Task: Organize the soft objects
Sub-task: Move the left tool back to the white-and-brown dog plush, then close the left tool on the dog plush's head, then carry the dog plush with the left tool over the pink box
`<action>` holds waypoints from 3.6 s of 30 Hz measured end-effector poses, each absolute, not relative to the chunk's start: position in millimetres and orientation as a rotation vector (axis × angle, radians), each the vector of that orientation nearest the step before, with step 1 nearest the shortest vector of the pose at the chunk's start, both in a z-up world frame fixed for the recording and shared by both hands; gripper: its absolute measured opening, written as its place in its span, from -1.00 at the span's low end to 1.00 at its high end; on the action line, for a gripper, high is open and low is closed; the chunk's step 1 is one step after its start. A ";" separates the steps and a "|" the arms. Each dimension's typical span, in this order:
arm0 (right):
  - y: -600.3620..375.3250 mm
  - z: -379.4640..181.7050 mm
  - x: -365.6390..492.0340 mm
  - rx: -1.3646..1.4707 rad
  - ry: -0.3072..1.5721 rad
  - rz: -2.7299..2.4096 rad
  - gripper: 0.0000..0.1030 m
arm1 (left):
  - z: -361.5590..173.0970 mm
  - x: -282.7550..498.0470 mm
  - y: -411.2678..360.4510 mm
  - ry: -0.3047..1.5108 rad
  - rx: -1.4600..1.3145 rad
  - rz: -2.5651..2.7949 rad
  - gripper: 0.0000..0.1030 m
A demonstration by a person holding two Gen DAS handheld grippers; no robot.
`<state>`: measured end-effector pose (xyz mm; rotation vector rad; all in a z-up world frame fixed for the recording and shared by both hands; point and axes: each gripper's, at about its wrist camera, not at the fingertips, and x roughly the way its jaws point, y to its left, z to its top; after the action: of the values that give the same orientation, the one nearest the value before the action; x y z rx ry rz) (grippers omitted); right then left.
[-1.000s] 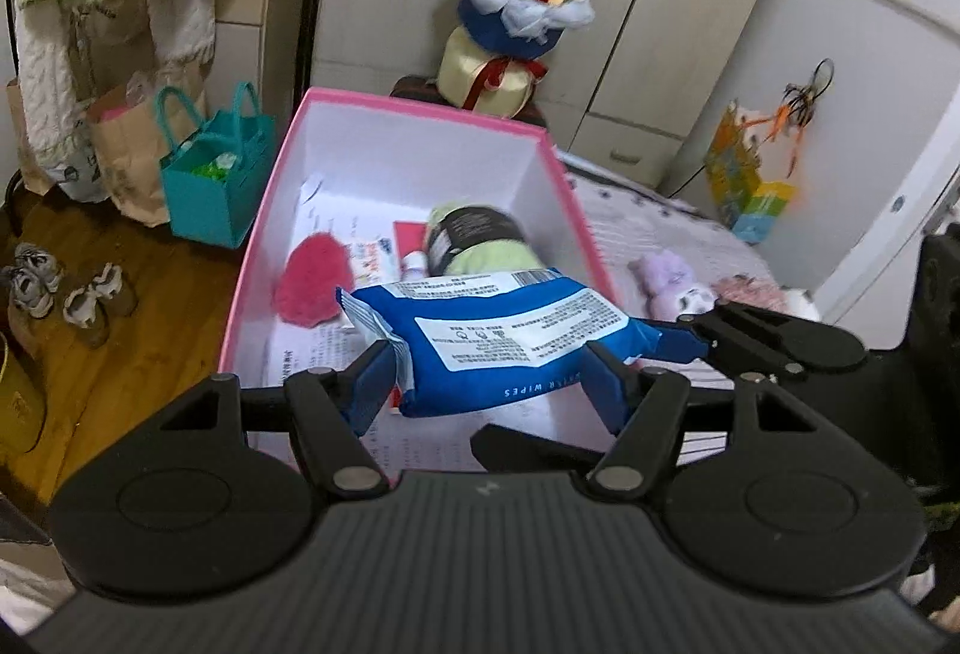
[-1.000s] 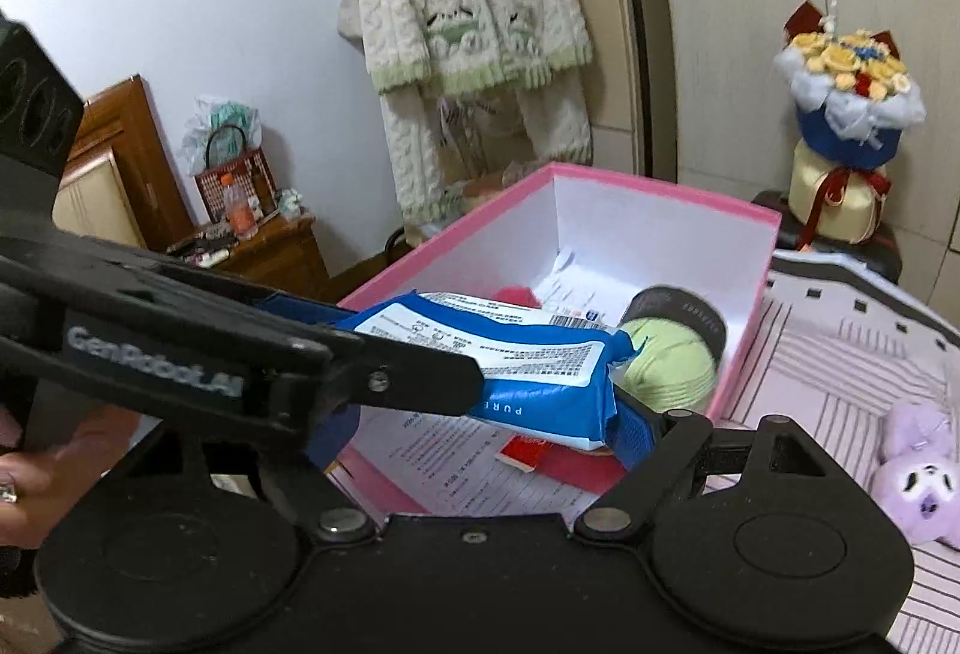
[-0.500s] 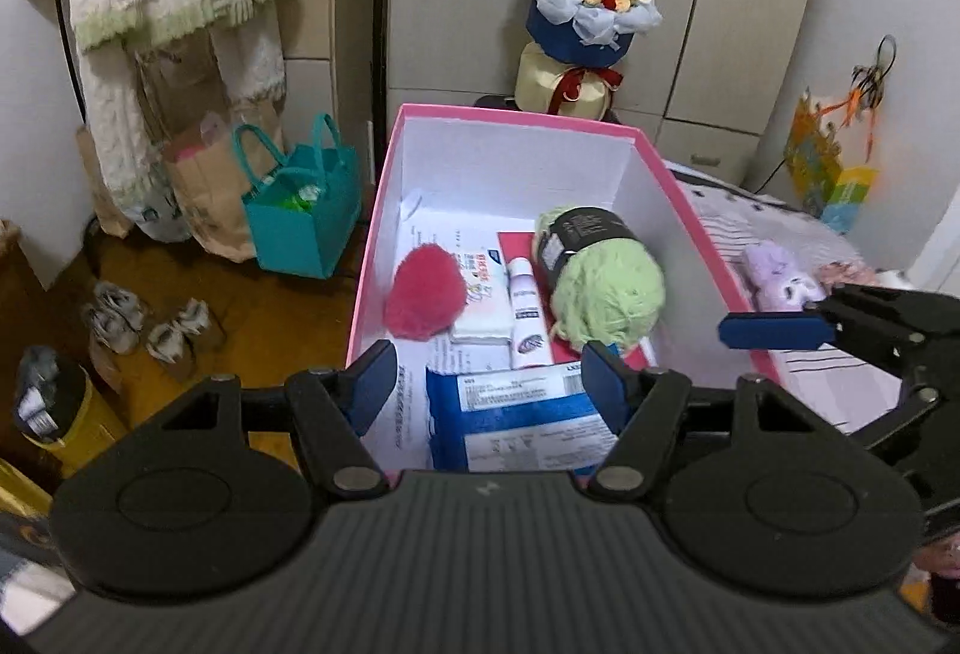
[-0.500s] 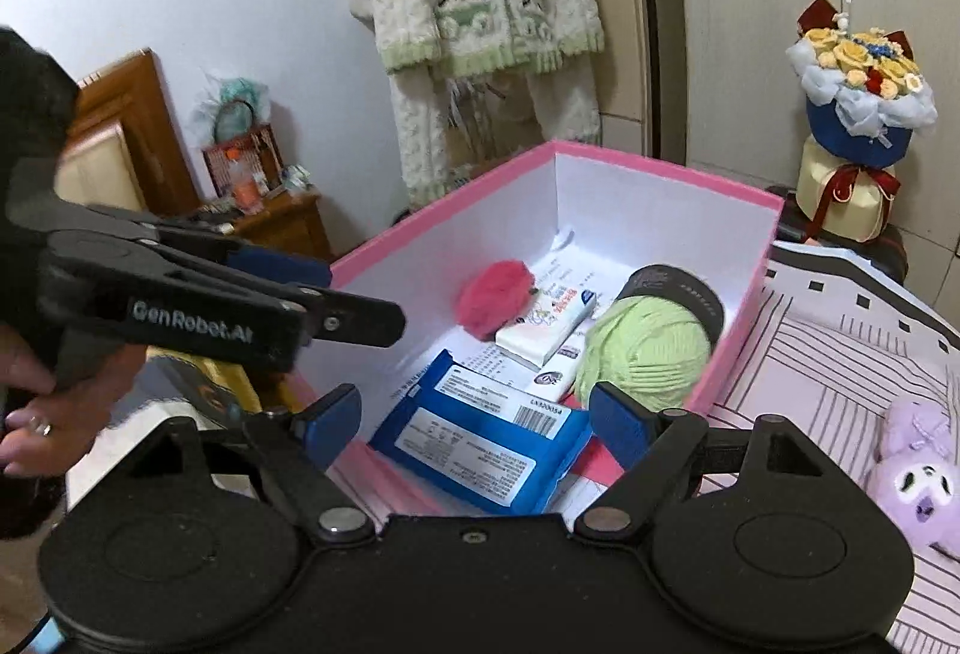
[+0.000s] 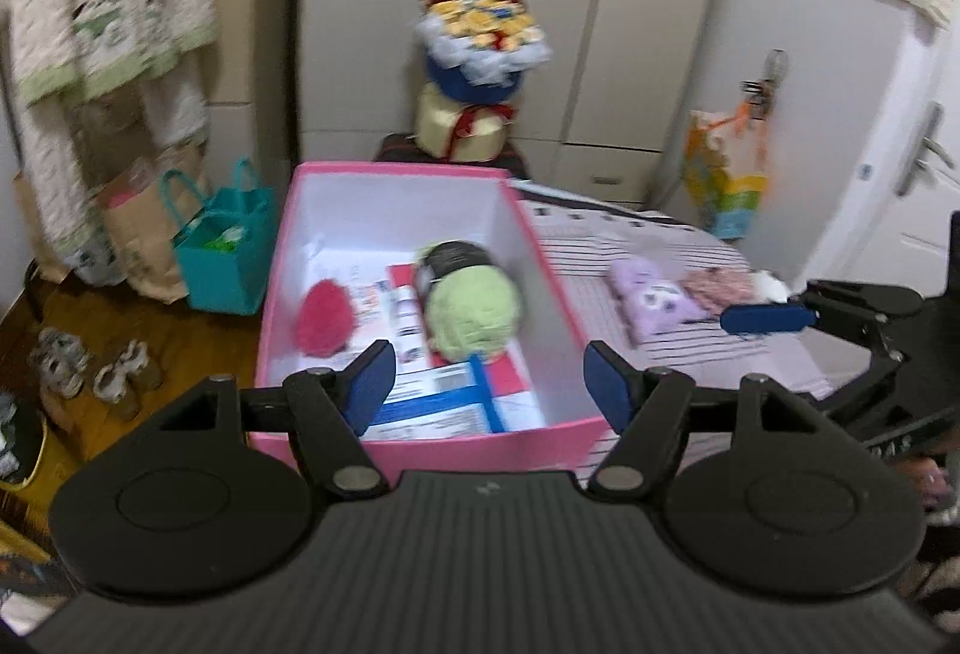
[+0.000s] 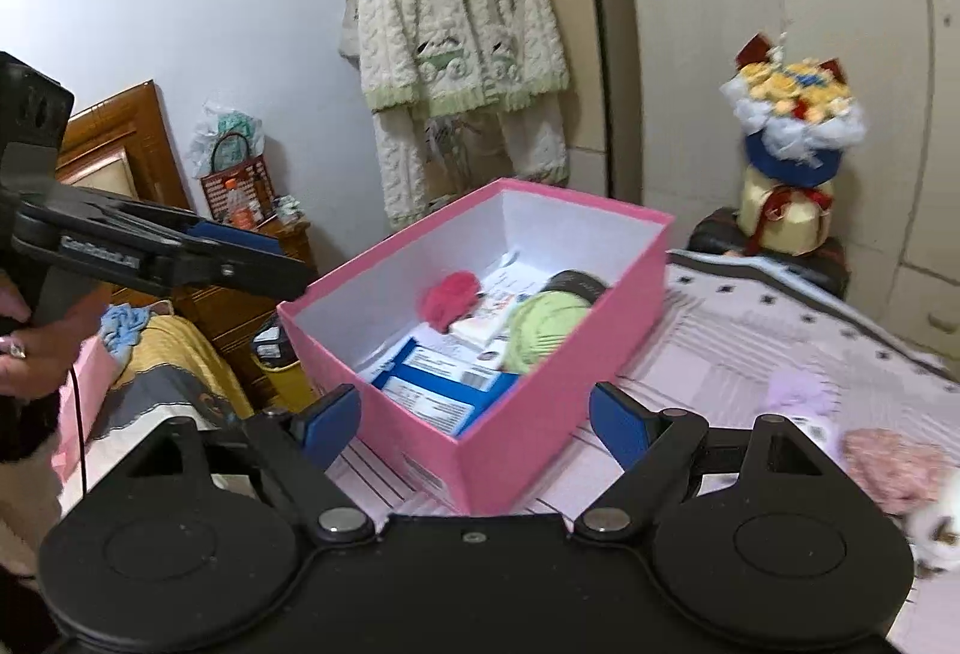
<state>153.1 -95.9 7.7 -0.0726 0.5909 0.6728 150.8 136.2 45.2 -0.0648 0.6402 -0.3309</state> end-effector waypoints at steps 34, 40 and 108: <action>-307.9 -62.5 145.6 -0.077 0.569 0.242 0.70 | -0.6 197.3 -93.7 0.751 -0.009 -0.814 0.34; -315.5 -92.1 174.6 -0.129 0.582 0.238 0.70 | -32.0 226.9 -132.7 0.802 -0.064 -0.813 0.34; -268.5 -124.3 110.4 0.017 0.582 0.104 0.21 | -98.6 202.4 -176.3 0.891 -0.194 -0.689 0.23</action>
<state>110.4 -268.5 -124.3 0.0174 0.5815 0.1039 202.4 -176.3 -98.6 -0.1944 0.8906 -0.6893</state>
